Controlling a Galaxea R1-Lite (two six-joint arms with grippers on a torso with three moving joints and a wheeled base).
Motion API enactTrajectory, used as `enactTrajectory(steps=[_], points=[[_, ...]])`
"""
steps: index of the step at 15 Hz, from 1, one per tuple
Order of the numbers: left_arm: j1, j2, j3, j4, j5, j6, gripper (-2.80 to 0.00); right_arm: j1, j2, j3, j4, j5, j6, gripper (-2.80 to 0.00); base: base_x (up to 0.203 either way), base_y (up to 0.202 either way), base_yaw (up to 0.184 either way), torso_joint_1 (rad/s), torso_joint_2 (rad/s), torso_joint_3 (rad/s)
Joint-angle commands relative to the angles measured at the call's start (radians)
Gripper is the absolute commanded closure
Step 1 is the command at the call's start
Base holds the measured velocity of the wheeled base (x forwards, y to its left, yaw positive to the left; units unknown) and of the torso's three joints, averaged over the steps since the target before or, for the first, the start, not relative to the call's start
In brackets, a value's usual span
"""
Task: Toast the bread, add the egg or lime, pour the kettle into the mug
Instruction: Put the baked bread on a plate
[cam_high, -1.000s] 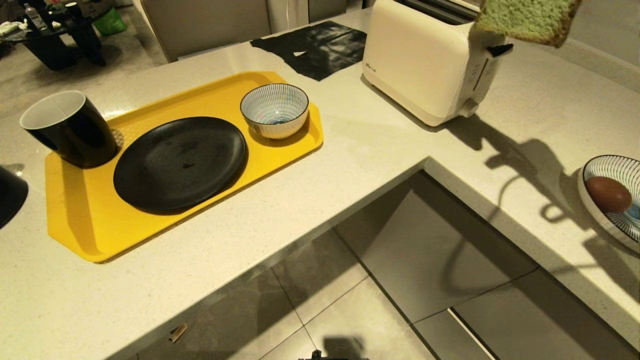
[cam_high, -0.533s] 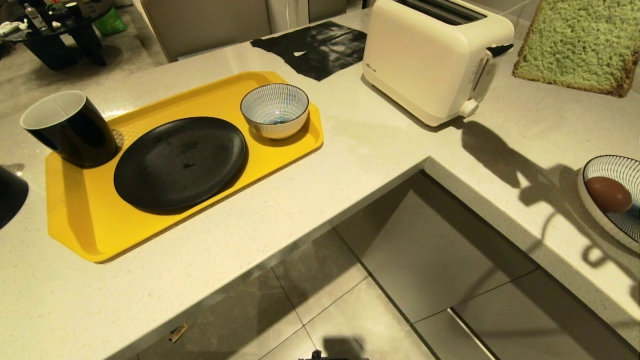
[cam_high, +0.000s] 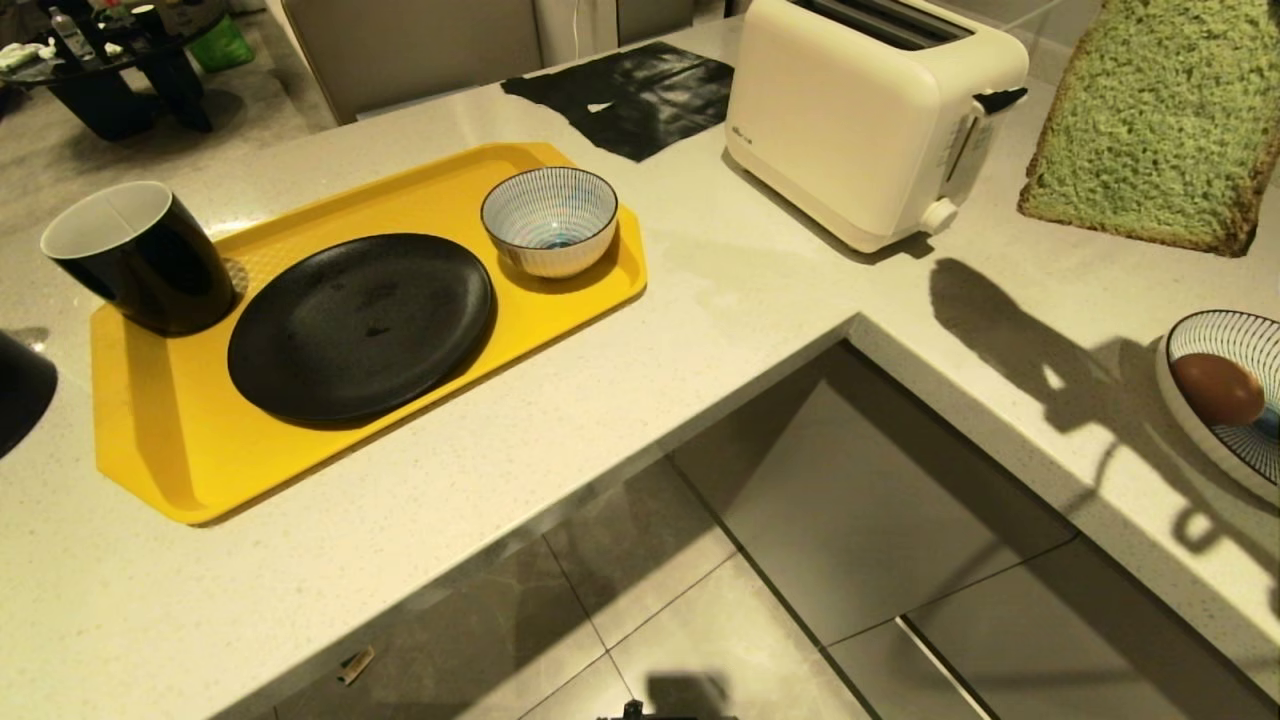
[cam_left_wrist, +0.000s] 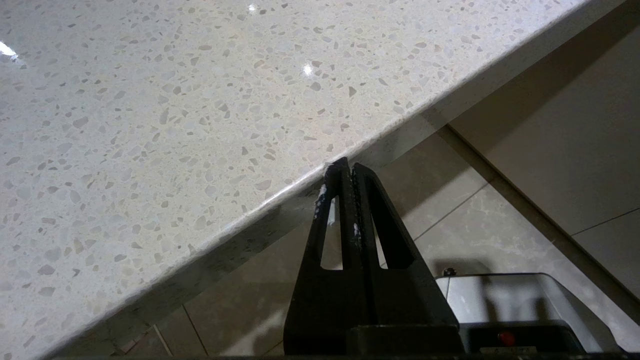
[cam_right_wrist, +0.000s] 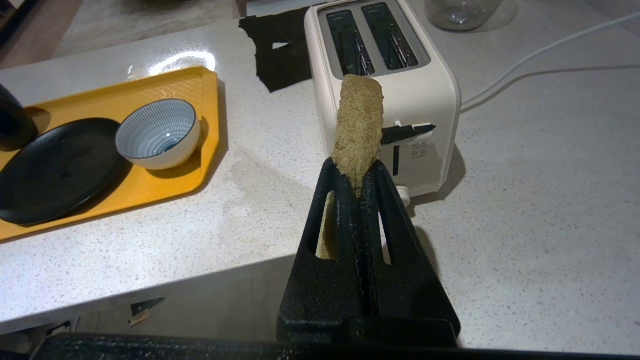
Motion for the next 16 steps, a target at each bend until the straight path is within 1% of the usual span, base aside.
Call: enactTrajectory(steps=[1, 3, 5, 8, 11, 16], points=[[0.0, 0.001, 0.0, 0.0, 0.0, 0.001, 0.0, 0.002, 0.005, -0.004, 0.005, -0.01, 0.004, 0.0, 0.0, 0.0, 0.0, 0.0, 0.0, 0.0], [0.0, 0.001, 0.0, 0.0, 0.0, 0.001, 0.0, 0.002, -0.001, -0.015, 0.041, -0.019, 0.013, 0.0, 0.0, 0.0, 0.0, 0.0, 0.0, 0.0], [0.0, 0.001, 0.0, 0.0, 0.0, 0.0, 0.0, 0.002, -0.012, -0.02, 0.051, -0.015, 0.016, 0.0, 0.0, 0.0, 0.0, 0.0, 0.0, 0.0], [0.0, 0.001, 0.0, 0.0, 0.0, 0.0, 0.0, 0.002, -0.016, -0.005, 0.063, -0.038, 0.013, 0.0, 0.0, 0.0, 0.0, 0.0, 0.0, 0.0], [0.0, 0.001, 0.0, 0.0, 0.0, 0.001, 0.0, 0.002, -0.036, -0.018, 0.133, -0.056, 0.012, 0.0, 0.0, 0.0, 0.0, 0.0, 0.0, 0.0], [0.0, 0.001, 0.0, 0.0, 0.0, 0.001, 0.0, 0.002, -0.043, -0.022, 0.132, -0.057, 0.008, 0.0, 0.0, 0.0, 0.0, 0.0, 0.0, 0.0]])
